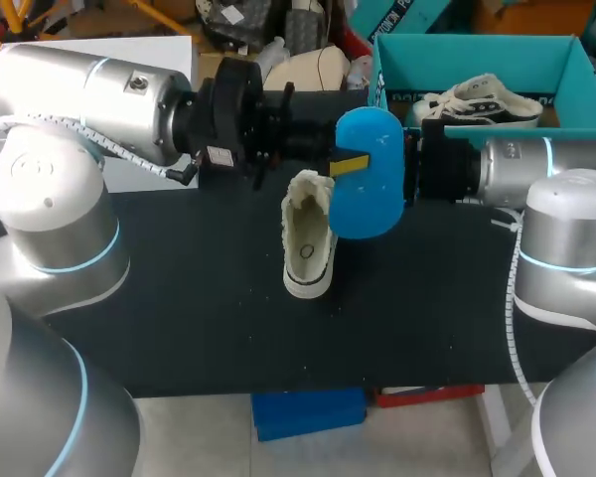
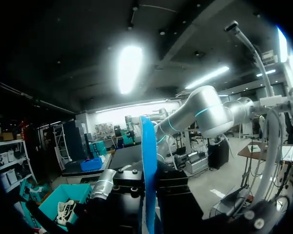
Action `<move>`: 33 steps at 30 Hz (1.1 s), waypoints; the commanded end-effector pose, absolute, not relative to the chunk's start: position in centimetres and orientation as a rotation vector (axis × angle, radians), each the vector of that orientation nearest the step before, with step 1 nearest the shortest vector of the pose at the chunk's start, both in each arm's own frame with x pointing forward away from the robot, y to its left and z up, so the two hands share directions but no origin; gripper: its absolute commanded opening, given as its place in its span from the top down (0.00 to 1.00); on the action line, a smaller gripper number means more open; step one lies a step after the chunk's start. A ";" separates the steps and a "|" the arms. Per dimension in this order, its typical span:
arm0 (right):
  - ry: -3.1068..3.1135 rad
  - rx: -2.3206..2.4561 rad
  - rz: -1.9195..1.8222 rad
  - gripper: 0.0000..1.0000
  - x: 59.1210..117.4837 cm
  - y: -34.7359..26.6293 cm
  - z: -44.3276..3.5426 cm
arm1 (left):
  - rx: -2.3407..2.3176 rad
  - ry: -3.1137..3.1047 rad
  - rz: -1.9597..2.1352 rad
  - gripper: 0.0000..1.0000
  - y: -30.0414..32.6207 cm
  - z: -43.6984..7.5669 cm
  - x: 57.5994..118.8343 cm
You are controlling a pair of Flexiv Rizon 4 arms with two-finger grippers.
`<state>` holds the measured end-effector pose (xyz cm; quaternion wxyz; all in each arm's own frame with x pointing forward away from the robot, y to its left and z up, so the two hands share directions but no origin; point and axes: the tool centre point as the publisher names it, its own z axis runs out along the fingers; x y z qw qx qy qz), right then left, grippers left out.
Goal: Take the shoe out of the shoebox, open the shoe tongue, remove and reinsert the insole, then place the shoe into the shoebox
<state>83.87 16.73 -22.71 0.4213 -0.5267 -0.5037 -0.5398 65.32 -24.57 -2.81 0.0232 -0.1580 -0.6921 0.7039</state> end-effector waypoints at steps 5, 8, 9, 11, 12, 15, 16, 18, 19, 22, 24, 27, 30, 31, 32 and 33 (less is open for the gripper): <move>-1.260 -1.323 -1.354 0.00 83.9 16.9 -22.8 | -0.484 -2.148 2.184 1.00 -24.6 -2.9 65.1; -1.260 -1.323 -1.354 0.00 83.9 16.9 -22.8 | -0.625 -2.202 2.245 1.00 -24.5 -3.2 63.9; -1.260 -1.323 -1.354 0.00 83.9 16.9 -22.8 | -0.658 -2.184 2.283 1.00 -24.3 -3.7 63.4; -1.260 -1.323 -1.354 0.00 83.9 16.9 -22.8 | -0.773 -2.246 2.295 1.00 -24.0 -5.0 62.5; -1.260 -1.323 -1.354 0.00 83.9 16.9 -22.8 | -0.831 -2.244 2.319 1.00 -23.8 -5.5 62.2; -1.260 -1.323 -1.354 0.00 83.9 16.9 -22.8 | -1.003 -2.325 2.362 1.00 -23.3 -6.9 61.1; -1.260 -1.323 -1.354 0.00 83.9 16.9 -22.8 | -1.093 -2.377 2.356 1.00 -23.2 -7.3 60.9; -1.260 -1.323 -1.354 0.00 83.9 16.9 -22.8 | -1.166 -2.405 2.381 1.00 -23.0 -8.3 60.7; -1.260 -1.323 -1.354 0.00 83.9 16.9 -22.8 | -1.286 -2.471 2.348 1.00 -23.0 -8.9 60.4; -1.260 -1.323 -1.354 0.00 83.9 16.9 -22.8 | -1.511 -2.645 2.266 1.00 -22.8 -10.5 60.4; -1.260 -1.323 -1.354 0.00 83.9 16.9 -22.8 | -1.609 -2.741 2.190 1.00 -22.8 -11.8 60.3; -1.260 -1.323 -1.354 0.00 83.9 16.9 -22.8 | -1.652 -2.789 2.147 1.00 -22.8 -12.4 60.3; -1.260 -1.323 -1.354 0.00 83.9 16.9 -22.8 | -1.652 -2.789 2.147 1.00 -22.8 -12.4 60.3; -1.260 -1.323 -1.354 0.00 83.9 16.9 -22.8 | -1.652 -2.789 2.147 1.00 -22.8 -12.4 60.3; -1.260 -1.323 -1.354 0.00 83.9 16.9 -22.8 | -1.652 -2.789 2.147 1.00 -22.8 -12.4 60.3; -1.260 -1.323 -1.354 0.00 83.9 16.9 -22.8 | -1.652 -2.789 2.147 1.00 -22.8 -12.4 60.3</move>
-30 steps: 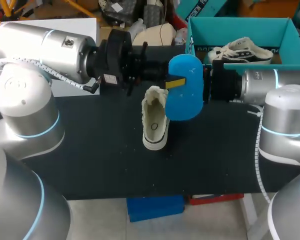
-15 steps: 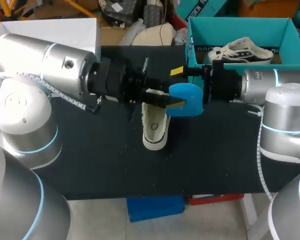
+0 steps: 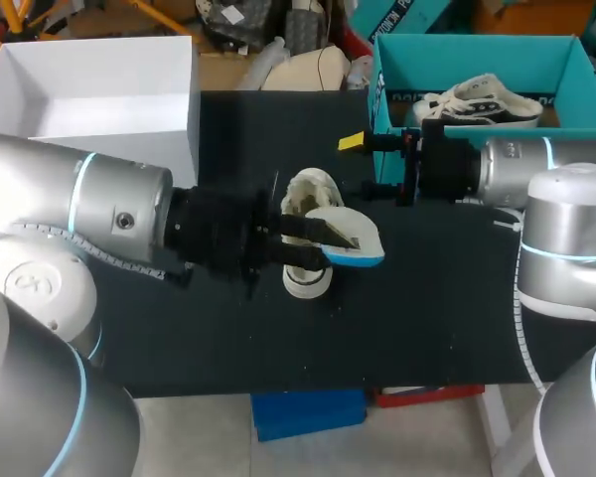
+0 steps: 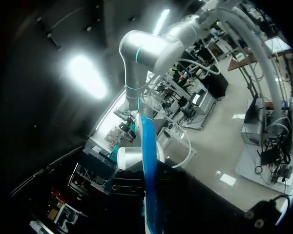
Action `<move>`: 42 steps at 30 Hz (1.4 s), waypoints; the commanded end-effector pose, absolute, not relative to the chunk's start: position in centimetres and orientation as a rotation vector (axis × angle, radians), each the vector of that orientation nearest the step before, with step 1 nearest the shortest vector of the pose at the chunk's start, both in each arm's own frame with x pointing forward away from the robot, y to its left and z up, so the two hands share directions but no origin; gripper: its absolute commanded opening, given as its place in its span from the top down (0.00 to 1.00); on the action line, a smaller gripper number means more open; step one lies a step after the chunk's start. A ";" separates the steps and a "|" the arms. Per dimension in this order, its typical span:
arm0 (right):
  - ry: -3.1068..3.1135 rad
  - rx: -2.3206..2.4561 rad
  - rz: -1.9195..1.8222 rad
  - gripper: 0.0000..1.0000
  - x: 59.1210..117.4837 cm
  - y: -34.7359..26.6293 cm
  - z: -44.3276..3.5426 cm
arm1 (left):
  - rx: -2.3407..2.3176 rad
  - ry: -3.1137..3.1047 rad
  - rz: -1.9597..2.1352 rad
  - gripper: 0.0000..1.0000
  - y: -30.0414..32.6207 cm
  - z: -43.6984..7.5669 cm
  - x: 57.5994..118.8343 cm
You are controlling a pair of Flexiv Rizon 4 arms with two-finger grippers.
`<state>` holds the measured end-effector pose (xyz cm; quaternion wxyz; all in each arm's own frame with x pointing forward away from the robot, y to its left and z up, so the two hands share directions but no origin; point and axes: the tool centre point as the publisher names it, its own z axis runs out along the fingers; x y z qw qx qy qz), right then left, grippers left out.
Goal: Take the shoe out of the shoebox, open the shoe tongue, remove and reinsert the insole, then place the shoe into the shoebox
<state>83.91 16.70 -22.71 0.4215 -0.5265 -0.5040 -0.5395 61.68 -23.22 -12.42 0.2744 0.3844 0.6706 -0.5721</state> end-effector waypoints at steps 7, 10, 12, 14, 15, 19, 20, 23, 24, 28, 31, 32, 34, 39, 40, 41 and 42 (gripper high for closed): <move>-1.260 -1.323 -1.354 0.00 83.9 16.9 -22.8 | 1.018 1.718 -1.323 1.00 -22.8 -12.4 60.3; -1.260 -1.323 -1.354 0.00 83.9 16.9 -22.8 | 1.008 1.675 -1.357 1.00 -22.6 -12.6 59.5; -1.260 -1.323 -1.354 0.00 83.9 16.9 -22.8 | 1.004 1.657 -1.372 1.00 -22.3 -14.1 58.9; -1.260 -1.323 -1.354 0.00 83.9 16.9 -22.8 | 0.981 1.619 -1.391 1.00 -21.9 -15.7 59.1; -1.260 -1.323 -1.354 0.00 83.9 16.9 -22.8 | 0.954 1.633 -1.403 1.00 -21.7 -16.6 59.3; -1.260 -1.323 -1.354 0.00 83.9 16.9 -22.8 | 0.920 1.615 -1.441 1.00 -21.1 -19.3 60.1; -1.260 -1.323 -1.354 0.00 83.9 16.9 -22.8 | 0.918 1.616 -1.440 1.00 -21.0 -19.8 60.3; -1.260 -1.323 -1.354 0.00 83.9 16.9 -22.8 | 0.937 1.575 -1.427 1.00 -20.6 -20.6 60.8; -1.260 -1.323 -1.354 0.00 83.9 16.9 -22.8 | 0.938 1.553 -1.429 1.00 -20.4 -20.9 61.1; -1.260 -1.323 -1.354 0.00 83.9 16.9 -22.8 | 0.994 1.452 -1.382 1.00 -19.3 -21.8 61.9; -1.260 -1.323 -1.354 0.00 83.9 16.9 -22.8 | 1.065 1.363 -1.330 1.00 -18.4 -22.7 62.7; -1.260 -1.323 -1.354 0.00 83.9 16.9 -22.8 | 1.073 1.343 -1.333 1.00 -18.1 -23.0 63.0; -1.260 -1.323 -1.354 0.00 83.9 16.9 -22.8 | 1.108 1.307 -1.297 1.00 -17.4 -23.5 63.6; -1.260 -1.323 -1.354 0.00 83.9 16.9 -22.8 | 1.157 1.263 -1.211 1.00 -16.4 -24.9 65.5; -1.260 -1.323 -1.354 0.00 83.9 16.9 -22.8 | 1.177 1.256 -1.171 1.00 -16.2 -25.1 65.9; -1.260 -1.323 -1.354 0.00 83.9 16.9 -22.8 | 1.177 1.256 -1.171 1.00 -16.2 -25.1 65.9; -1.260 -1.323 -1.354 0.00 83.9 16.9 -22.8 | 1.177 1.256 -1.171 1.00 -16.2 -25.1 65.9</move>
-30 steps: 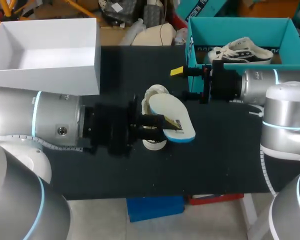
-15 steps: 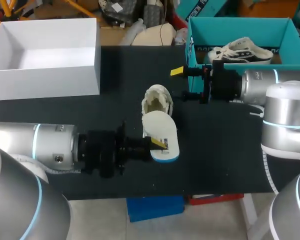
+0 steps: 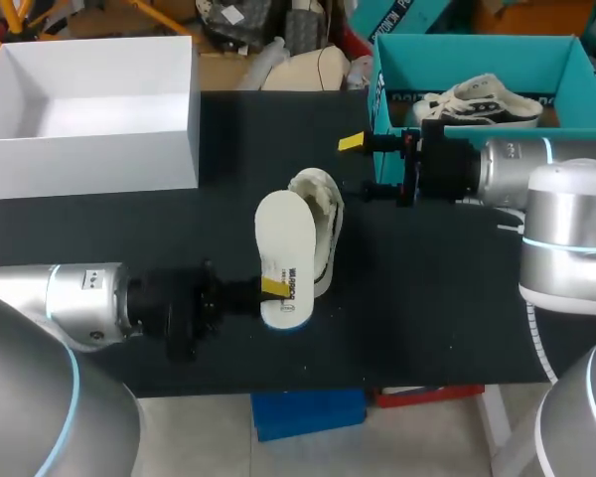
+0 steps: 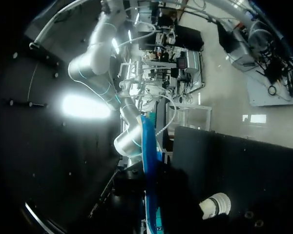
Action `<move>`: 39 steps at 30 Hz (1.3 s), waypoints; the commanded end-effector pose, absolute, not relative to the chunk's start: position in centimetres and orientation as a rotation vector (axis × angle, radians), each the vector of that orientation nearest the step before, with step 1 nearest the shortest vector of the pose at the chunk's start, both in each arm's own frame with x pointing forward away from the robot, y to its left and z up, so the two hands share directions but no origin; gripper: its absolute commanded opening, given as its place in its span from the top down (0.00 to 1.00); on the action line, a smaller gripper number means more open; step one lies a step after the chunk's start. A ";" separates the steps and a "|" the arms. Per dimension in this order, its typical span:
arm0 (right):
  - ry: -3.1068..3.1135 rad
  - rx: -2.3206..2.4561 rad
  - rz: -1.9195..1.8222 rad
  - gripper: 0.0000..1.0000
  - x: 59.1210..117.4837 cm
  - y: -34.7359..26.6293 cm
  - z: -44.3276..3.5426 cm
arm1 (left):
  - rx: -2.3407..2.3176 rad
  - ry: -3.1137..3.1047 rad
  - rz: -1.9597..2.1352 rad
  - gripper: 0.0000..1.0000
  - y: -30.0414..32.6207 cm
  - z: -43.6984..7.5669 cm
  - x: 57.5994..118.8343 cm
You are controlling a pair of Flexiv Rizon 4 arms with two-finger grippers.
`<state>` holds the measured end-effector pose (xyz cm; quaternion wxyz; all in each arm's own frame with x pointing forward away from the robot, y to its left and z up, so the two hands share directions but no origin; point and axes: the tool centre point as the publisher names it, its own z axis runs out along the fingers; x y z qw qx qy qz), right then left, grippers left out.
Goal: Take the shoe out of the shoebox, open the shoe tongue, remove and reinsert the insole, then place the shoe into the shoebox
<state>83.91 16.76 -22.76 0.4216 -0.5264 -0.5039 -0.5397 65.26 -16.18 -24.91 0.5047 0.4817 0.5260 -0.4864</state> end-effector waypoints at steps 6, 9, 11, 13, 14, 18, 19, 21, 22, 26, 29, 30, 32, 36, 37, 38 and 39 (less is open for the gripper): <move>-1.260 -1.323 -1.354 0.00 83.9 16.9 -22.8 | 1.177 1.256 -1.171 1.00 -16.2 -25.1 65.9; -1.260 -1.323 -1.354 0.00 83.9 16.9 -22.8 | 1.177 1.256 -1.171 1.00 -16.2 -25.1 65.9; -1.260 -1.323 -1.354 0.00 83.9 16.9 -22.8 | 1.177 1.256 -1.171 1.00 -16.2 -25.1 65.9; -1.260 -1.323 -1.354 0.00 83.9 16.9 -22.8 | 1.177 1.256 -1.171 1.00 -16.2 -25.1 65.9; -1.260 -1.323 -1.354 0.00 83.9 16.9 -22.8 | 1.177 1.256 -1.171 1.00 -16.2 -25.1 65.9; -1.260 -1.323 -1.354 0.00 83.9 16.9 -22.8 | 1.177 1.256 -1.171 1.00 -16.2 -25.1 65.9; -1.260 -1.323 -1.354 0.00 83.9 16.9 -22.8 | 1.177 1.256 -1.171 1.00 -16.2 -25.1 65.9; -1.260 -1.323 -1.354 0.00 83.9 16.9 -22.8 | 1.200 1.211 -1.138 1.00 -16.4 -25.5 65.8; -1.260 -1.323 -1.354 0.00 83.9 16.9 -22.8 | 1.199 1.212 -1.137 1.00 -16.4 -25.7 65.9; -1.260 -1.323 -1.354 0.00 83.9 16.9 -22.8 | 1.179 1.174 -1.122 1.00 -16.0 -26.7 66.9; -1.260 -1.323 -1.354 0.00 83.9 16.9 -22.8 | 1.188 1.171 -1.088 1.00 -15.5 -27.4 68.3; -1.260 -1.323 -1.354 0.00 83.9 16.9 -22.8 | 1.195 1.170 -1.075 1.00 -15.4 -27.5 68.8; -1.260 -1.323 -1.354 0.00 83.9 16.9 -22.8 | 1.214 1.141 -1.068 1.00 -15.2 -27.5 69.7; -1.260 -1.323 -1.354 0.00 83.9 16.9 -22.8 | 1.267 1.136 -1.043 1.00 -15.5 -27.9 71.9; -1.260 -1.323 -1.354 0.00 83.9 16.9 -22.8 | 1.278 1.131 -1.039 1.00 -15.6 -27.9 72.5; -1.260 -1.323 -1.354 0.00 83.9 16.9 -22.8 | 1.277 1.126 -1.046 1.00 -15.8 -27.9 73.0; -1.260 -1.323 -1.354 0.00 83.9 16.9 -22.8 | 1.277 1.126 -1.046 1.00 -15.9 -27.9 73.6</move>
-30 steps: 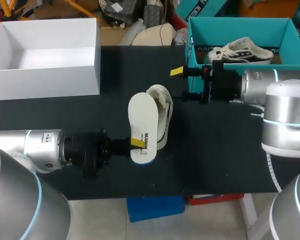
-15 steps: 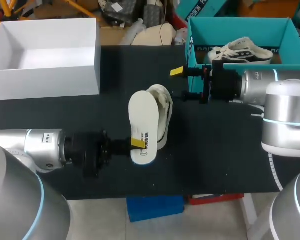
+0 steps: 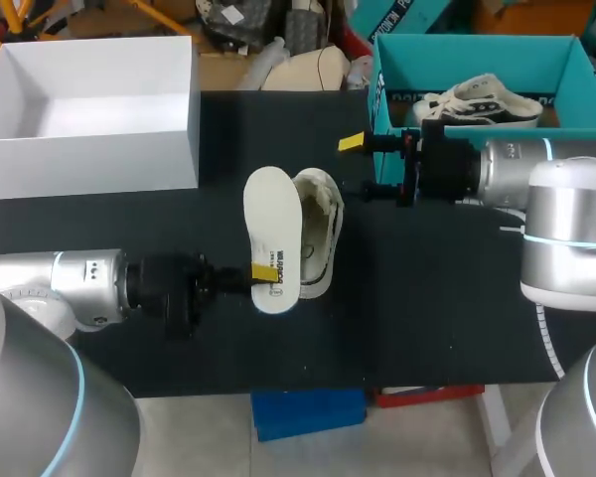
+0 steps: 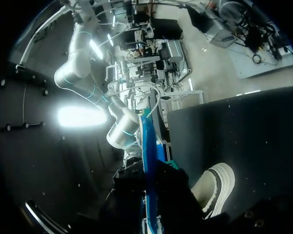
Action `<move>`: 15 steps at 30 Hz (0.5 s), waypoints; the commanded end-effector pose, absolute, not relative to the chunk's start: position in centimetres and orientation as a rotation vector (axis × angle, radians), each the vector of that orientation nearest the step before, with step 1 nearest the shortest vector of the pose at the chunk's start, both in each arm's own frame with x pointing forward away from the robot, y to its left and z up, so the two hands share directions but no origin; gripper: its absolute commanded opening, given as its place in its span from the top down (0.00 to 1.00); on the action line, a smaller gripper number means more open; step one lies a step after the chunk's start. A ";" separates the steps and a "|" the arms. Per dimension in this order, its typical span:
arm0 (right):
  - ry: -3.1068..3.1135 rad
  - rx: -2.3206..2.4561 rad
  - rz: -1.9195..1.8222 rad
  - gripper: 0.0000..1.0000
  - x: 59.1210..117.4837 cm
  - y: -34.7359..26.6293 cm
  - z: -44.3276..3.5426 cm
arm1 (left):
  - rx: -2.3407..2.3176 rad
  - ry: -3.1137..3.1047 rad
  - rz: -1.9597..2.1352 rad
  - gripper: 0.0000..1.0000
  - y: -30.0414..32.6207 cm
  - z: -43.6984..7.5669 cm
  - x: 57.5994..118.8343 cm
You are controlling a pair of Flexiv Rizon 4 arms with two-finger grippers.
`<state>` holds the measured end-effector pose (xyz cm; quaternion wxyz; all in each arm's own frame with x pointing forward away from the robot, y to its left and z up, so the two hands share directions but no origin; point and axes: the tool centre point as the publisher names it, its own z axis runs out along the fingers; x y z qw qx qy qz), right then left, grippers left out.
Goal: Take the shoe out of the shoebox, open the shoe tongue, remove and reinsert the insole, then place the shoe into the shoebox
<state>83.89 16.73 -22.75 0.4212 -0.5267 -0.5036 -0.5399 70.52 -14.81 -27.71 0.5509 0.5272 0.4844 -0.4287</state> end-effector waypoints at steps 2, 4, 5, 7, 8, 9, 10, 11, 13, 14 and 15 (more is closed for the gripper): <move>-1.260 -1.323 -1.354 0.00 83.9 16.9 -22.8 | 1.275 1.123 -1.050 1.00 -16.0 -27.9 74.9; -1.260 -1.323 -1.354 0.00 83.9 16.9 -22.8 | 1.278 1.114 -1.044 1.00 -16.2 -27.8 75.9; -1.260 -1.323 -1.354 0.00 83.9 16.9 -22.8 | 1.276 1.111 -1.044 1.00 -16.2 -27.8 76.4; -1.260 -1.323 -1.354 0.00 83.9 16.9 -22.8 | 1.272 1.104 -1.044 1.00 -16.4 -27.8 77.1; -1.260 -1.323 -1.354 0.00 83.9 16.9 -22.8 | 1.272 1.097 -1.041 1.00 -16.4 -27.7 77.4; -1.260 -1.323 -1.354 0.00 83.9 16.9 -22.8 | 1.271 1.097 -1.040 1.00 -16.5 -27.7 77.7; -1.260 -1.323 -1.354 0.00 83.9 16.9 -22.8 | 1.268 1.095 -1.036 1.00 -16.5 -27.6 77.9; -1.260 -1.323 -1.354 0.00 83.9 16.9 -22.8 | 1.264 1.093 -1.034 1.00 -16.5 -27.5 78.1; -1.260 -1.323 -1.354 0.00 83.9 16.9 -22.8 | 1.263 1.093 -1.024 1.00 -16.5 -27.4 78.4; -1.260 -1.323 -1.354 0.00 83.9 16.9 -22.8 | 1.274 1.092 -1.010 1.00 -16.6 -27.3 78.5; -1.260 -1.323 -1.354 0.00 83.9 16.9 -22.8 | 1.265 1.090 -1.014 1.00 -16.6 -27.3 78.7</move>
